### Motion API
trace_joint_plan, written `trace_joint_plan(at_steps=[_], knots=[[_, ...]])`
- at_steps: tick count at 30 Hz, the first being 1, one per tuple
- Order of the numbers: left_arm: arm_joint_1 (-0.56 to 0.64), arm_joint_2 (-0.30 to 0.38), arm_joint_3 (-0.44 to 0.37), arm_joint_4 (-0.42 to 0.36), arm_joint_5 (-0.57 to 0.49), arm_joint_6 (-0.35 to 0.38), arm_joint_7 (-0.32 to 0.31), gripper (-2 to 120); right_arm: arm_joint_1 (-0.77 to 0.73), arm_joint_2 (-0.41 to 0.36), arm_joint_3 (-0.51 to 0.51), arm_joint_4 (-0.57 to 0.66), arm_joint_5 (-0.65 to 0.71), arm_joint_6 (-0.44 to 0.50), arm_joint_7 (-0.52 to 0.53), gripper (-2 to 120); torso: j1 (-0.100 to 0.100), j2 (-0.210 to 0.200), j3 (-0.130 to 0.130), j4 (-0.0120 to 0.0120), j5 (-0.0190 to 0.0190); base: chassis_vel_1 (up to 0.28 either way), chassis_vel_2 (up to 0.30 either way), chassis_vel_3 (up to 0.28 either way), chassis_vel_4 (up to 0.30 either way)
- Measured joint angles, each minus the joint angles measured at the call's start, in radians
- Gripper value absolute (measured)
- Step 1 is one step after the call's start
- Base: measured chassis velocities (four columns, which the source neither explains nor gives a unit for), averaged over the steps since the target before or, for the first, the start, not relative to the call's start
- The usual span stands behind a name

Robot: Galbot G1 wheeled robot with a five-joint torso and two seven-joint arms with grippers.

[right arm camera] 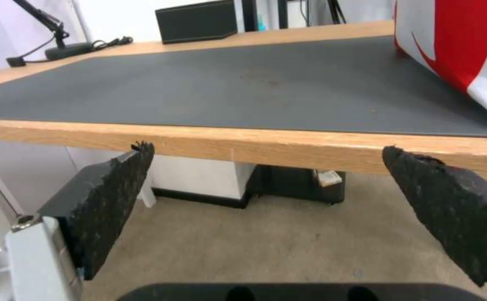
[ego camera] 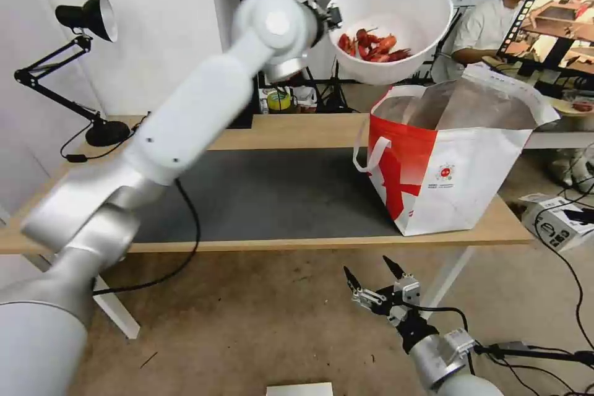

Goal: Pick up the trash from the table and place it into the takeout bag.

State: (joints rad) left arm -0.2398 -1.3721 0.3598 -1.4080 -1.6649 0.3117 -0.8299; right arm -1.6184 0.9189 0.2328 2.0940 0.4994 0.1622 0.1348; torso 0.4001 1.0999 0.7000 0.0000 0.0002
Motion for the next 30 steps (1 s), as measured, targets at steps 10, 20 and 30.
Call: trace_joint_plan(at_steps=[10, 20, 30], knots=[[0.037, -0.111, 0.085, 0.046, 0.095, -0.029, -0.022, 0, 0.000, 0.000, 0.000, 0.000, 0.000, 0.000, 0.000, 100, 0.000, 0.000, 0.000, 0.0000, -0.0001, 0.000, 0.000, 0.000, 0.000], [0.054, -0.193, 0.112, 0.125, 0.189, -0.070, -0.029, 0, 0.000, 0.000, 0.000, 0.000, 0.000, 0.000, 0.000, 100, 0.000, 0.000, 0.000, 0.0000, -0.0001, 0.000, 0.000, 0.000, 0.000], [0.099, -0.206, 0.190, 0.118, 0.332, -0.119, 0.001, 0, 0.000, 0.000, 0.000, 0.000, 0.000, 0.000, 0.000, 100, 0.000, 0.000, 0.000, 0.0000, -0.0002, 0.000, 0.000, 0.000, 0.000]])
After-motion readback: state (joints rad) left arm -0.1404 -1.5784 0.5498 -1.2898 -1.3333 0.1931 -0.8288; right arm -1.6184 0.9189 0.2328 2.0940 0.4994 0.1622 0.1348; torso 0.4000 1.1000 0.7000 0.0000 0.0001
